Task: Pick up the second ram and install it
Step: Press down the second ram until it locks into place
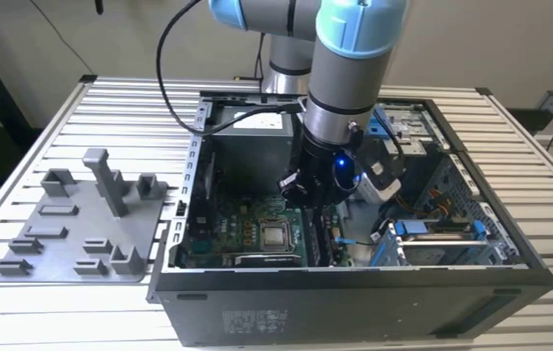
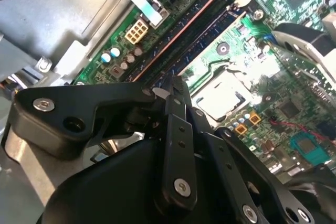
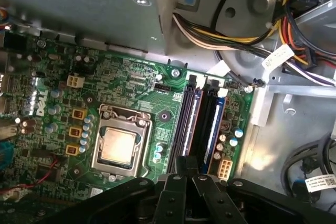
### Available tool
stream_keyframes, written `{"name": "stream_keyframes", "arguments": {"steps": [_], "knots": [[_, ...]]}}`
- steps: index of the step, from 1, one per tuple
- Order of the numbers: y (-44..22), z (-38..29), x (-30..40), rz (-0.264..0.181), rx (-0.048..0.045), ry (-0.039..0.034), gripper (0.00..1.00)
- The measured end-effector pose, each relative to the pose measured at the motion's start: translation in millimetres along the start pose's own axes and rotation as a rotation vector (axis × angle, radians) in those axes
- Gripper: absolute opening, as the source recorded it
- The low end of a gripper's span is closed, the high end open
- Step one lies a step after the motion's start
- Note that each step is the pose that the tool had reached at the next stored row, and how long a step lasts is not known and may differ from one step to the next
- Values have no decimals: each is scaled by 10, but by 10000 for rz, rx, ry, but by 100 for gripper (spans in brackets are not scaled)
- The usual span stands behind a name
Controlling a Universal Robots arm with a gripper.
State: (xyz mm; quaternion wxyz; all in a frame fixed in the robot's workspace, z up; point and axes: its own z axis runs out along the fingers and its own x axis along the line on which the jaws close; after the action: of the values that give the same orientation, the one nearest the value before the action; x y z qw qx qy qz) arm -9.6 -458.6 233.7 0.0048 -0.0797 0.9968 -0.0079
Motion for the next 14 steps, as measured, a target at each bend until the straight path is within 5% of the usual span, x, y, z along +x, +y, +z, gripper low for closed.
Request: {"name": "stream_keyframes", "arguments": {"steps": [8,14], "knots": [[0,7,-1,374,6,8,11],[0,98,-1,374,9,11,11]]}}
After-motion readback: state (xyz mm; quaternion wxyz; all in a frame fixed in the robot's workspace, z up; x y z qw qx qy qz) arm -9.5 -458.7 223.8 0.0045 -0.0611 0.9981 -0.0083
